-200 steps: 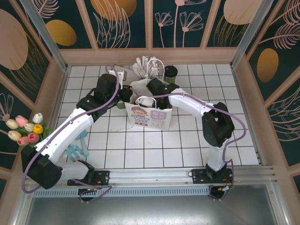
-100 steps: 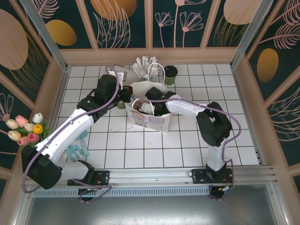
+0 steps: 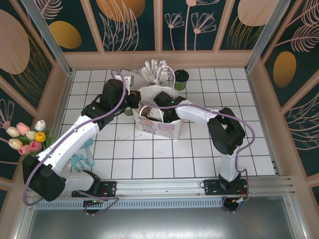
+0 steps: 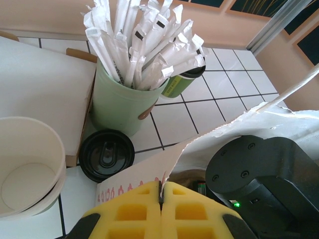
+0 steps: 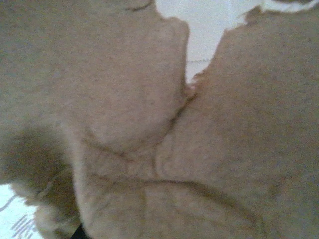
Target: Pack the takeout coffee
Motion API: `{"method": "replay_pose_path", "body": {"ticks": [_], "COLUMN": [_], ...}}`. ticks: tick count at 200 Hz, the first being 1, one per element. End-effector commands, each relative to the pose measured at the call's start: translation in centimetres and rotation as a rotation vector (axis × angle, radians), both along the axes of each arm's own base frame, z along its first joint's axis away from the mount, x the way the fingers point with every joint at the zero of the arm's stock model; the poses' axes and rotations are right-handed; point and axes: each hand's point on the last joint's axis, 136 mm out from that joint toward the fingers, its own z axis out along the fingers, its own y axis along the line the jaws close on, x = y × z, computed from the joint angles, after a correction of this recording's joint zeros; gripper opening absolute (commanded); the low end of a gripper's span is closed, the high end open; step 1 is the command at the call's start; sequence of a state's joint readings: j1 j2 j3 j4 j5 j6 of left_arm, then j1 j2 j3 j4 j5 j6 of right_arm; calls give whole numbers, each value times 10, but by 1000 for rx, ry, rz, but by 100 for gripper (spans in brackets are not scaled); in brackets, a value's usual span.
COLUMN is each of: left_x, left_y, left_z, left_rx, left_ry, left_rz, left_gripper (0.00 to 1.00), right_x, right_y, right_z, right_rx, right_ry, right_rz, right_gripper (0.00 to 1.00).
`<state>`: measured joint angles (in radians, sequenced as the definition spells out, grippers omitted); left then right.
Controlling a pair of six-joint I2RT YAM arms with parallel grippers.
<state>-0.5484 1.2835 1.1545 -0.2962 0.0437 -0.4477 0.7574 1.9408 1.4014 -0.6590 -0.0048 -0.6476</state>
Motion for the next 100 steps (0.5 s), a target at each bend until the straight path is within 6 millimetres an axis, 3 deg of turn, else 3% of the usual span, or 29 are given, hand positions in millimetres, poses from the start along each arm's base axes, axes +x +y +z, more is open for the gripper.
{"method": "replay_pose_path", "body": {"ticks": [1,24,72,100], "left_x": [0,0,2,3], "left_y": [-5,-6,-6,-4], "left_z": [11,7,6,4], "left_rx": [-30,-32,-23,-15], "left_ry": [-7,1,3,1], "left_rz": [-11,-12,-12,-3], "left_gripper": [0,0,0,0], "right_x": [3,5,11,18], "right_y": [-13,-4,24,24], "right_z": [-36,-33,40,55], "right_rx": [-118,-95,88,123], "right_ry": [24,32,-38,-89], "right_rz": [10,17,87,82], "right_gripper": [0,0,0,0]}}
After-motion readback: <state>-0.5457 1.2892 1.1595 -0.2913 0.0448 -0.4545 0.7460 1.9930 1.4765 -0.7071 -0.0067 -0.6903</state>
